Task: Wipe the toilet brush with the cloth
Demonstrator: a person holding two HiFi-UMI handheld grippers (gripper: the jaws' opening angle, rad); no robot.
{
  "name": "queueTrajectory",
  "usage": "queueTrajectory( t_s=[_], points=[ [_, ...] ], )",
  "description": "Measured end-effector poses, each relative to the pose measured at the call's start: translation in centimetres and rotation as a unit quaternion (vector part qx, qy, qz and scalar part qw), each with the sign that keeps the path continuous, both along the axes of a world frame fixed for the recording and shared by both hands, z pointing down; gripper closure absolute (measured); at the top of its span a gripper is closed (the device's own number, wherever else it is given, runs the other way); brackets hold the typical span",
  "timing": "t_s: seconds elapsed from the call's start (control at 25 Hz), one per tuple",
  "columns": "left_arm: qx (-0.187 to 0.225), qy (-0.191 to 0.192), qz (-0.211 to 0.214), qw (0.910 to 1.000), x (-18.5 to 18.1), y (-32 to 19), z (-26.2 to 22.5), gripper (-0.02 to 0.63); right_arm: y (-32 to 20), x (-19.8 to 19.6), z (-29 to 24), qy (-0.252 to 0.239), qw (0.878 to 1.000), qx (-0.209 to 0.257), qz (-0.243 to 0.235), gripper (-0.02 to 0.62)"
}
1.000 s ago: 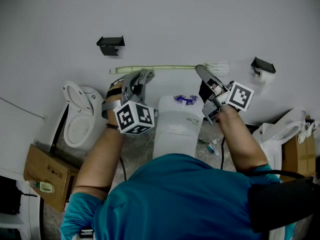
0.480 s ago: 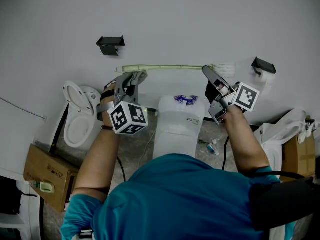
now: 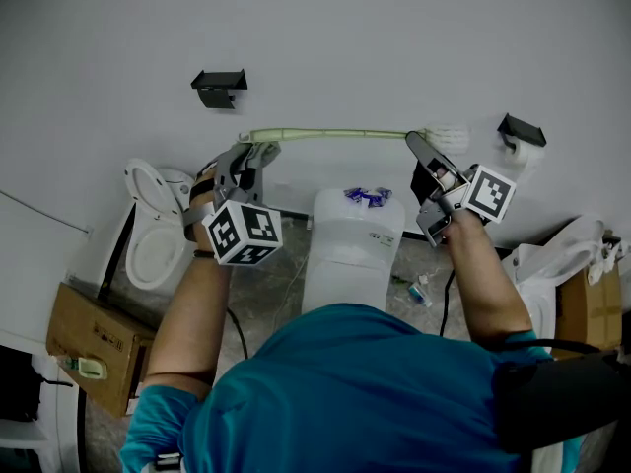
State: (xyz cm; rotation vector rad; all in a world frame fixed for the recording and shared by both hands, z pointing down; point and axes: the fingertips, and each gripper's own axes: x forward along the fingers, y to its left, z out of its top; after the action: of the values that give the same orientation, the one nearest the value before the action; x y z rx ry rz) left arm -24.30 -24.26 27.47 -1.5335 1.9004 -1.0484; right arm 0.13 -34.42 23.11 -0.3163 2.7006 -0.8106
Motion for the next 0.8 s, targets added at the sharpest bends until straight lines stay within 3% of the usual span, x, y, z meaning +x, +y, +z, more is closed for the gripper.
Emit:
queueTrajectory(
  t_s=[0.28,0.48,0.64,0.72,0.8],
  points=[
    [0.012,0.018,-0.025,0.9995,-2.6,1.0,-0.6,0.568,-0.8,0.9,0.3,0.003,1.000,-0.004,0.022,0.537],
    [0.018,0.032,-0.039,0.9986,-4.3,1.9,-0.8,0.568,-1.6,1.0,1.4,-0.004,0.998,-0.025,0.049,0.538],
    [0.045,0.036,-0.053,0.9969,-5.0,3.0,-3.1,0.568,-2.7,1.3,3.3,0.011,0.995,-0.055,0.081,0.538],
    [0.060,0.028,-0.022,0.9975,-2.5,3.0,-5.2,0.568,-2.5,0.8,4.5,0.024,0.993,-0.072,0.088,0.538],
    [0.053,0.018,0.040,0.9977,2.3,1.8,-6.3,0.568,-1.9,-0.4,5.0,0.029,0.993,-0.081,0.082,0.538]
  ],
)
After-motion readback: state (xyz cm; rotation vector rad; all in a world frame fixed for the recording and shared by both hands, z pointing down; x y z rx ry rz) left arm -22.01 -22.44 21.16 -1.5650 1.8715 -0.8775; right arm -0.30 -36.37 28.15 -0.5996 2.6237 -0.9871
